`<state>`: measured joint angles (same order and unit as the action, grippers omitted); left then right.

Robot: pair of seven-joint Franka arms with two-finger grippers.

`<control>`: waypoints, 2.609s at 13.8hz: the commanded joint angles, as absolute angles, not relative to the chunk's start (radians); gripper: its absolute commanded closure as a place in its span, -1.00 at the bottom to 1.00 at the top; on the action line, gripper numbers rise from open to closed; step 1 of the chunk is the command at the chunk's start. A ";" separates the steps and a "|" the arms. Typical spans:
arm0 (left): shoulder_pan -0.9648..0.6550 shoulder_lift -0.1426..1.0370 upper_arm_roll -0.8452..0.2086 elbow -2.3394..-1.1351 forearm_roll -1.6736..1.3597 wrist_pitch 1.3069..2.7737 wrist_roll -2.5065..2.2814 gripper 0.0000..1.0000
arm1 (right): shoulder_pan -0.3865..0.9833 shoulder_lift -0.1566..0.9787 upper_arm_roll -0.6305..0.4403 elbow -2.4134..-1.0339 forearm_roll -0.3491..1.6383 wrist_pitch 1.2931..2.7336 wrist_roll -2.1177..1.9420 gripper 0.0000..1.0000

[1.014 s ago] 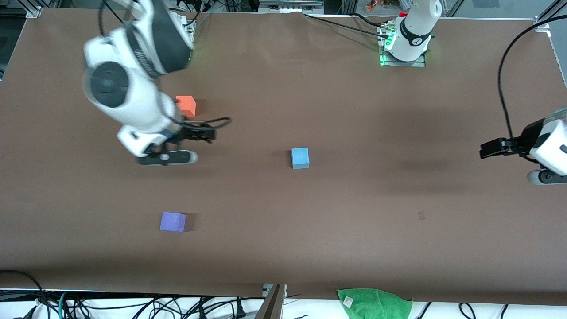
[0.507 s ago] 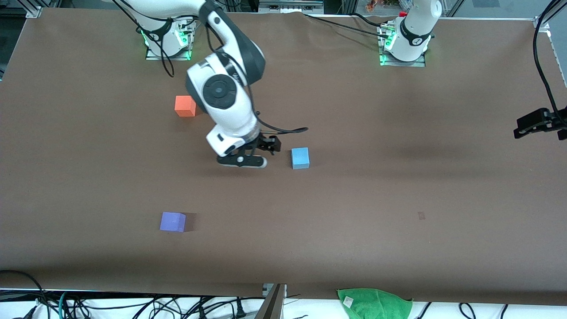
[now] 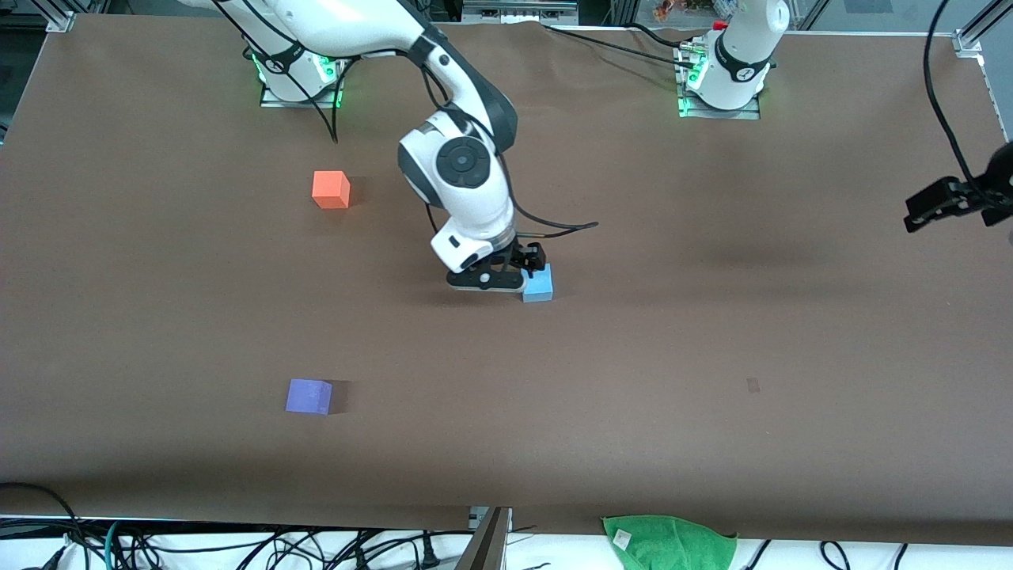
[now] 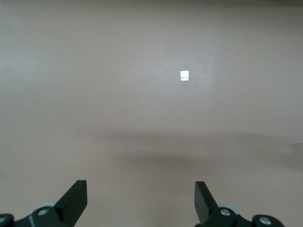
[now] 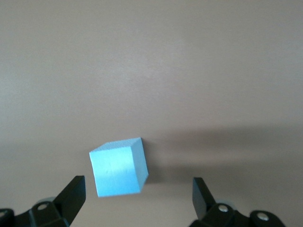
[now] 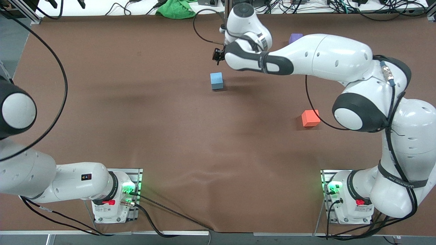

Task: Place blue block between orange and purple blocks
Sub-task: 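Move the right gripper to the blue block while the left gripper withdraws, then close the right gripper on the light blue block and lift it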

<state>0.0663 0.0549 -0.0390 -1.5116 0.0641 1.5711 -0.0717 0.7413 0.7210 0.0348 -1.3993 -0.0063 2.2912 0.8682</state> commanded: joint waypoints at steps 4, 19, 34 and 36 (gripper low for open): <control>0.075 -0.003 -0.030 -1.617 -0.028 1.620 -0.066 -1.00 | 0.795 0.798 0.020 -1.387 -0.063 2.394 0.946 -1.00; 0.084 0.034 -0.064 -1.612 -0.006 1.597 -0.086 -1.00 | 0.847 0.907 0.000 -1.358 -0.106 2.513 0.957 -1.00; 0.094 0.037 -0.061 -1.612 0.011 1.600 -0.084 -1.00 | 0.836 0.867 -0.011 -1.339 -0.103 2.456 0.937 0.49; 0.094 0.037 -0.061 -1.612 0.012 1.600 -0.084 -1.00 | 0.824 0.809 -0.011 -1.338 -0.097 2.345 0.933 0.49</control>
<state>0.0898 0.0359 -0.0556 -1.6232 -0.0071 1.6038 -0.0760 0.8332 0.8793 -0.0092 -1.3315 -0.0891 2.4470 0.9347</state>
